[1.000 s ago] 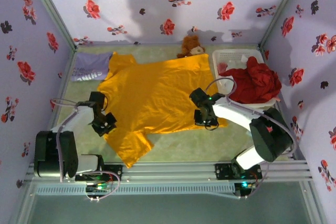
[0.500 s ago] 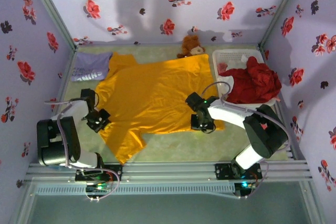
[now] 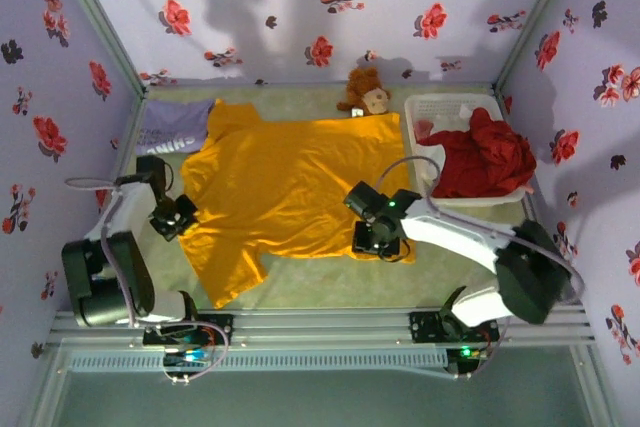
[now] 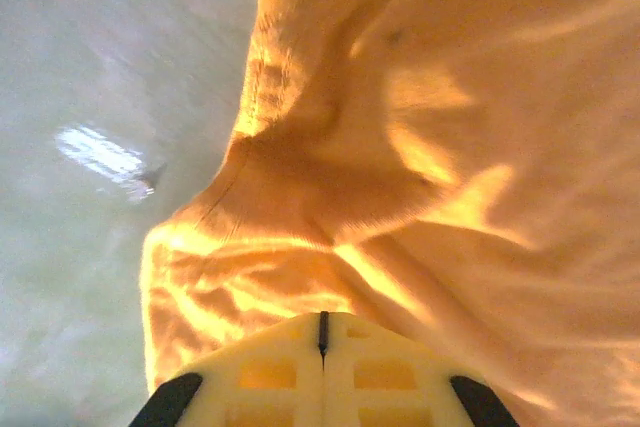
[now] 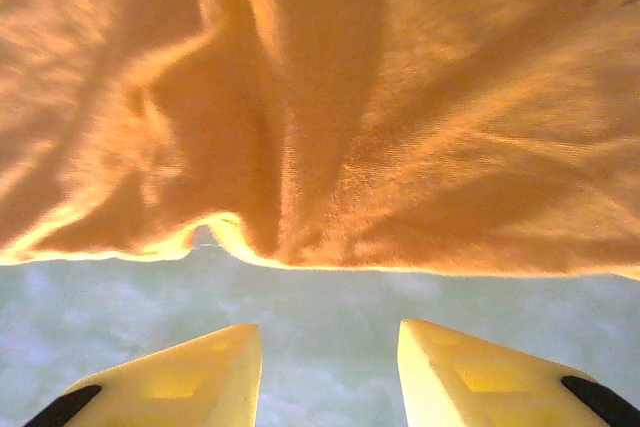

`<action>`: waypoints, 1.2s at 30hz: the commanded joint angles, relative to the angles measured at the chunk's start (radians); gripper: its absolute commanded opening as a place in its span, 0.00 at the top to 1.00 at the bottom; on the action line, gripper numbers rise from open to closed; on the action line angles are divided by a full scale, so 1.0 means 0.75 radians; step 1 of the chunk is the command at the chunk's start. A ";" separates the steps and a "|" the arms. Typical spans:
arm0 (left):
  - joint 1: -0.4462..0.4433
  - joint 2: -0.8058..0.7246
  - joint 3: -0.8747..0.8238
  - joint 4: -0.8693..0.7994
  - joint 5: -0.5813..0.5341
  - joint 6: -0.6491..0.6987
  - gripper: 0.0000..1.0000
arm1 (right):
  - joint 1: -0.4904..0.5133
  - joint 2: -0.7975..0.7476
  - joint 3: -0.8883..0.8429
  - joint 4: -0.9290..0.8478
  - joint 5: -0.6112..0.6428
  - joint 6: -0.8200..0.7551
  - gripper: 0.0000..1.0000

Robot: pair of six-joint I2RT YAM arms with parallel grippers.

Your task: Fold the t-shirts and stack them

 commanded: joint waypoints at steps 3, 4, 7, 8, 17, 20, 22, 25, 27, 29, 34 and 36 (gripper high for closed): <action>0.015 -0.008 0.059 -0.259 -0.046 0.058 0.90 | -0.141 -0.218 -0.134 -0.183 0.063 0.100 0.58; 0.015 -0.001 0.047 -0.263 -0.019 0.044 0.88 | -0.194 -0.261 -0.165 -0.195 0.066 0.093 0.58; 0.015 0.008 0.024 -0.282 0.003 0.017 0.86 | -0.338 -0.366 -0.212 -0.252 0.113 0.052 0.58; 0.015 0.008 0.019 -0.290 0.006 0.017 0.86 | -0.374 -0.387 -0.223 -0.261 0.123 0.040 0.59; 0.019 0.011 -0.031 -0.328 -0.004 -0.002 0.83 | -0.623 -0.352 -0.367 -0.105 -0.020 -0.075 0.65; 0.019 0.001 -0.029 -0.342 0.002 -0.017 0.83 | -0.630 -0.306 -0.369 -0.077 -0.047 -0.101 0.65; 0.019 -0.006 -0.040 -0.348 -0.007 -0.023 0.81 | -0.630 -0.270 -0.375 -0.049 -0.071 -0.113 0.65; 0.022 -0.020 -0.051 -0.352 -0.012 -0.037 0.77 | -0.633 -0.224 -0.384 -0.013 -0.108 -0.125 0.65; 0.027 -0.026 -0.059 -0.350 -0.011 -0.048 0.77 | -0.632 -0.202 -0.390 0.007 -0.124 -0.129 0.65; 0.034 -0.021 -0.063 -0.344 -0.003 -0.061 0.76 | -0.634 -0.184 -0.399 0.029 -0.127 -0.139 0.66; 0.041 -0.017 -0.102 -0.279 0.047 -0.161 0.73 | -0.657 -0.126 -0.405 0.084 -0.135 -0.178 0.76; 0.041 -0.021 -0.110 -0.268 0.037 -0.186 0.67 | -0.661 -0.108 -0.406 0.093 -0.135 -0.195 0.79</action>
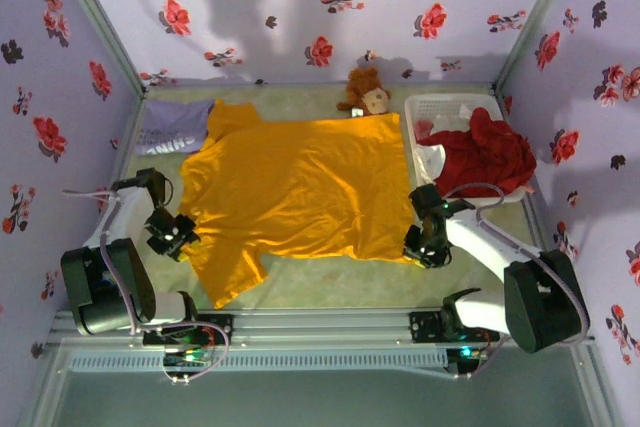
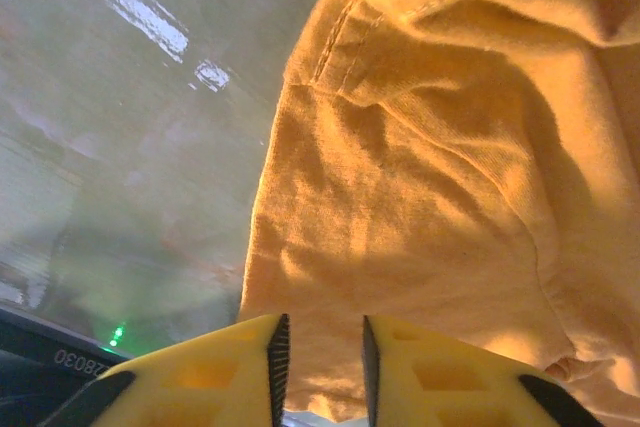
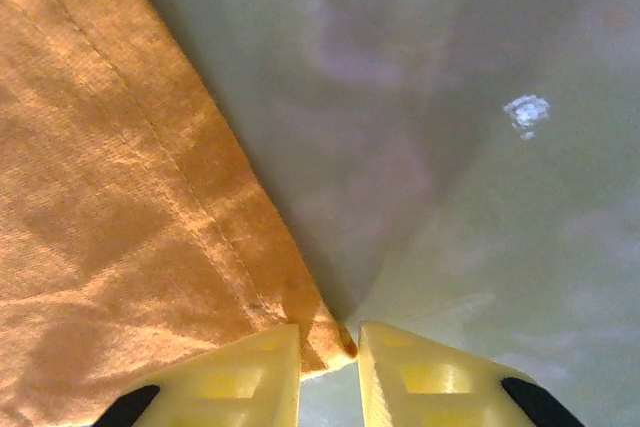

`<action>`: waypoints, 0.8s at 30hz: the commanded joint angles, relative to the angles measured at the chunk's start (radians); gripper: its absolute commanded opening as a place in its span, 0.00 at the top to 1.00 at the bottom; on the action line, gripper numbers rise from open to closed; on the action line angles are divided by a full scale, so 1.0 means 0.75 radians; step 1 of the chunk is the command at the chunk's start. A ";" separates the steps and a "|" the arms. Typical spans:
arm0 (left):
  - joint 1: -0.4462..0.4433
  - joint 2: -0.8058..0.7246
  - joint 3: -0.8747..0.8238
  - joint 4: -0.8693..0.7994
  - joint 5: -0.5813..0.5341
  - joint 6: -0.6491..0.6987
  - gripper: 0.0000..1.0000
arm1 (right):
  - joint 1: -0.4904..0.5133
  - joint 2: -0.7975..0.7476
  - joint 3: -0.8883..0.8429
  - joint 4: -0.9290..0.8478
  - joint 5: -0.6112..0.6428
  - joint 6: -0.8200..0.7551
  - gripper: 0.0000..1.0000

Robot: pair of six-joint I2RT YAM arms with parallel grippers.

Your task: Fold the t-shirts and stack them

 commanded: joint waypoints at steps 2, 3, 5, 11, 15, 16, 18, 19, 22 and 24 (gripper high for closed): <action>0.020 -0.030 -0.030 0.005 -0.012 -0.098 0.63 | -0.014 0.025 -0.016 0.030 -0.016 -0.059 0.82; 0.028 -0.035 -0.043 0.016 -0.018 -0.113 0.62 | -0.014 0.025 -0.018 0.029 -0.010 -0.066 0.83; 0.031 -0.038 -0.079 0.058 -0.002 -0.146 0.62 | -0.014 0.024 -0.016 0.028 -0.005 -0.080 0.86; 0.035 0.023 -0.073 0.096 -0.108 -0.146 0.57 | -0.015 0.024 0.006 0.013 -0.017 -0.105 0.88; 0.037 0.068 -0.001 0.114 -0.168 -0.118 0.52 | -0.020 0.035 0.008 0.006 -0.022 -0.121 0.89; 0.039 0.091 0.009 0.113 -0.186 -0.101 0.52 | -0.022 0.037 0.007 0.005 -0.022 -0.124 0.89; 0.047 0.147 0.007 0.148 -0.197 -0.073 0.51 | -0.024 0.031 0.000 0.007 -0.022 -0.123 0.89; 0.050 0.167 0.003 0.177 -0.186 -0.065 0.51 | -0.023 0.027 -0.003 0.009 -0.021 -0.121 0.89; 0.050 0.234 0.003 0.257 -0.139 -0.060 0.53 | -0.027 0.018 -0.008 0.014 -0.022 -0.112 0.89; 0.050 0.264 0.014 0.270 -0.126 -0.052 0.54 | -0.028 0.014 -0.002 0.002 -0.020 -0.114 0.90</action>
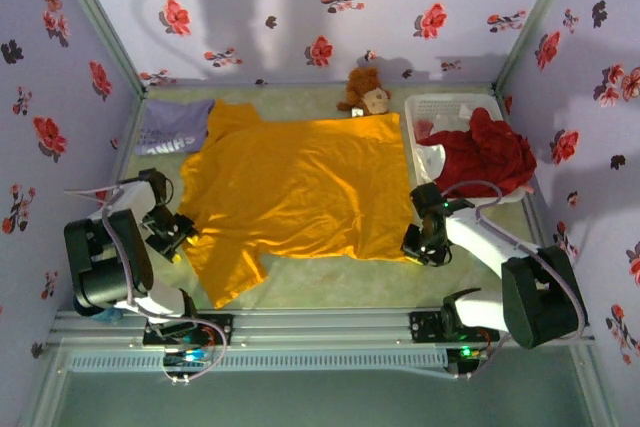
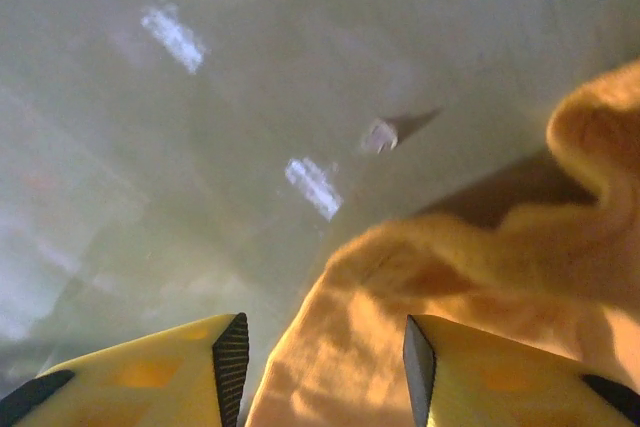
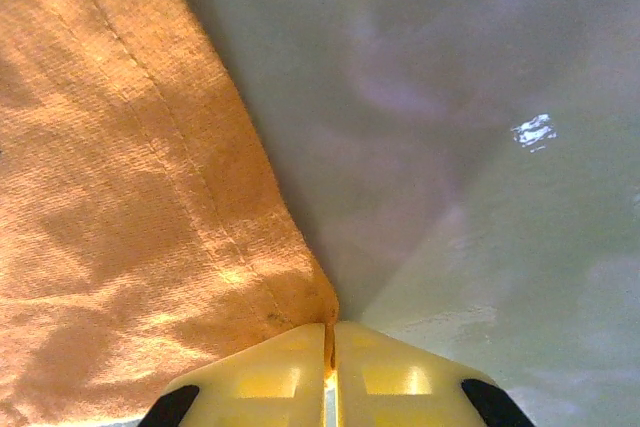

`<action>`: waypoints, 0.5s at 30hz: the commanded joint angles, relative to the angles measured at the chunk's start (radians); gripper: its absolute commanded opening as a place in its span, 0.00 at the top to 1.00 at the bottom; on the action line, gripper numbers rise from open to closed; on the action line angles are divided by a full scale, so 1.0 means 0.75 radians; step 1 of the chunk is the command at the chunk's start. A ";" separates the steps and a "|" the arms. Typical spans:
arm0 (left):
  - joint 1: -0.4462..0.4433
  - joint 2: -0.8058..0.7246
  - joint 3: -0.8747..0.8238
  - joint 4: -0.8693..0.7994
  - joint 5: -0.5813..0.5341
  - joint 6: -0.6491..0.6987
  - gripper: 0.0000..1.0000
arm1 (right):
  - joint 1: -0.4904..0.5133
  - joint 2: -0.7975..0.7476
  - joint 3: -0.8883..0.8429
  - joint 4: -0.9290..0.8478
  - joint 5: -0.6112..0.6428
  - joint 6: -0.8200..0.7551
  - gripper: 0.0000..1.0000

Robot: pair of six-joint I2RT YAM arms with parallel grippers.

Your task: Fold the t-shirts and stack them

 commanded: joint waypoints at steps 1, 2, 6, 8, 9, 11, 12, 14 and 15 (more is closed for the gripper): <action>0.010 0.043 0.024 0.059 0.009 0.043 0.56 | -0.009 -0.010 0.002 -0.035 0.001 -0.011 0.91; 0.010 0.046 0.025 0.069 0.010 0.046 0.57 | -0.010 -0.018 0.002 -0.039 0.006 -0.010 0.92; 0.010 0.078 0.002 0.116 0.044 0.055 0.66 | -0.010 -0.044 -0.017 -0.036 0.004 0.006 0.94; 0.010 0.084 -0.027 0.150 0.084 0.057 0.71 | -0.010 -0.052 -0.024 -0.032 0.000 0.005 0.95; 0.010 0.073 -0.043 0.161 0.091 0.052 0.78 | -0.010 -0.061 -0.027 -0.025 0.000 -0.002 0.95; 0.011 0.025 -0.070 0.178 0.095 0.043 0.87 | -0.011 -0.077 -0.030 -0.015 -0.004 -0.022 0.96; 0.010 -0.006 -0.081 0.177 0.095 0.039 0.91 | -0.012 -0.087 -0.023 -0.024 -0.005 -0.027 0.98; 0.010 -0.066 -0.087 0.147 0.095 0.036 1.00 | -0.011 -0.116 -0.018 -0.046 -0.016 -0.026 1.00; 0.010 -0.098 -0.087 0.120 0.108 0.029 1.00 | -0.012 -0.140 -0.022 -0.070 -0.015 -0.016 1.00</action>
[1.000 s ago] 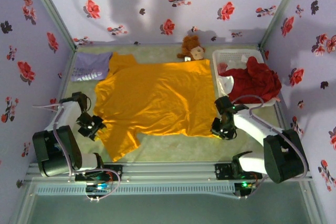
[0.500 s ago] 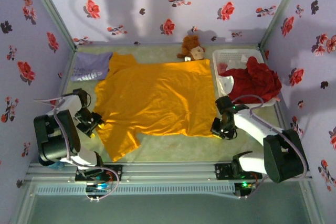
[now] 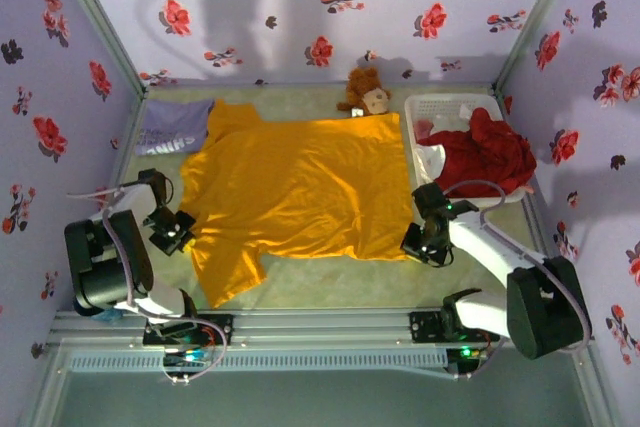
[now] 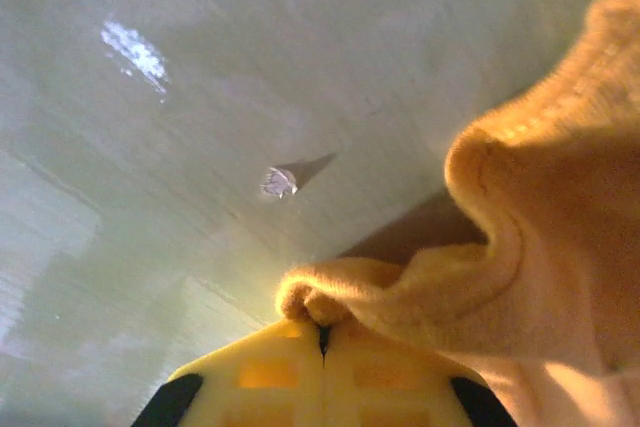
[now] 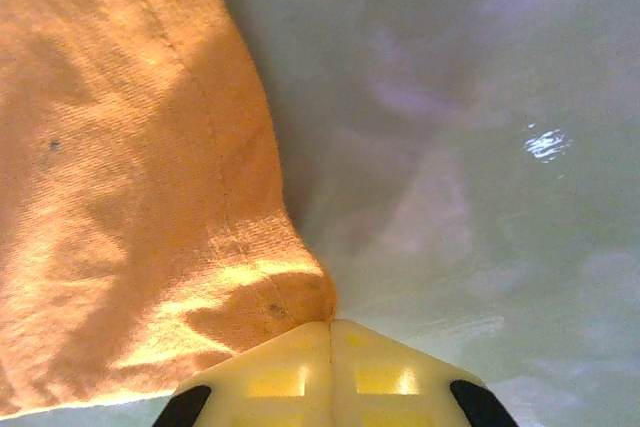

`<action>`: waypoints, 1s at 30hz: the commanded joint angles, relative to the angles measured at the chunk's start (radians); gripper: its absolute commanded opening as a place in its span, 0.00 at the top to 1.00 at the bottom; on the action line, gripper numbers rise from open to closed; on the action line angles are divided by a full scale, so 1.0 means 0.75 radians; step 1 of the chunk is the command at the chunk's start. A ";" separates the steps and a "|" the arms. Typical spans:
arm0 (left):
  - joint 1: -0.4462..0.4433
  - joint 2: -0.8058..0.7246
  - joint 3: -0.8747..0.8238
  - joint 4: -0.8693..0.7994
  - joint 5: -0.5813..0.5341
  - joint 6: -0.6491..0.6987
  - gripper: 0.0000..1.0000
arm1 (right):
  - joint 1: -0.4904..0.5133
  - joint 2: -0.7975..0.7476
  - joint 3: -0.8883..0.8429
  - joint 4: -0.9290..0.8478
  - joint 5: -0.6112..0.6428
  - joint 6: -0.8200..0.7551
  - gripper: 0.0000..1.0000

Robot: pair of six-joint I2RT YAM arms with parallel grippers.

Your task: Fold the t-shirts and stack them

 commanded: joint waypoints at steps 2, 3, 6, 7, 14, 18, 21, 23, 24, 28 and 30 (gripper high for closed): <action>0.011 -0.101 -0.035 -0.070 0.011 -0.003 1.00 | -0.009 -0.091 -0.023 -0.137 0.009 0.026 1.00; 0.021 -0.114 -0.037 -0.109 0.005 -0.004 1.00 | -0.006 -0.095 -0.024 -0.142 -0.026 0.055 1.00; 0.028 -0.168 -0.035 -0.195 0.040 -0.025 1.00 | 0.024 -0.097 -0.007 -0.210 -0.037 0.103 1.00; 0.028 -0.190 -0.035 -0.207 0.039 -0.035 1.00 | 0.037 -0.102 -0.007 -0.230 -0.024 0.110 1.00; 0.056 -0.194 -0.012 -0.291 0.088 -0.053 1.00 | 0.110 -0.235 -0.031 -0.388 0.128 0.185 1.00; 0.057 -0.237 -0.035 -0.373 0.058 -0.038 1.00 | 0.123 -0.346 -0.026 -0.454 0.155 0.215 1.00; 0.059 -0.259 0.007 -0.456 0.051 -0.016 1.00 | 0.155 -0.438 -0.038 -0.484 0.170 0.248 1.00; 0.068 -0.256 0.037 -0.489 0.039 0.008 1.00 | 0.156 -0.483 -0.062 -0.480 0.167 0.251 1.00; 0.079 -0.255 0.041 -0.497 0.041 0.012 1.00 | 0.157 -0.499 -0.072 -0.475 0.156 0.252 1.00; 0.111 -0.270 0.047 -0.472 0.087 0.027 1.00 | 0.159 -0.517 -0.060 -0.443 0.117 0.239 1.00; 0.116 -0.246 0.110 -0.458 0.102 0.058 1.00 | 0.160 -0.477 0.005 -0.452 0.145 0.189 1.00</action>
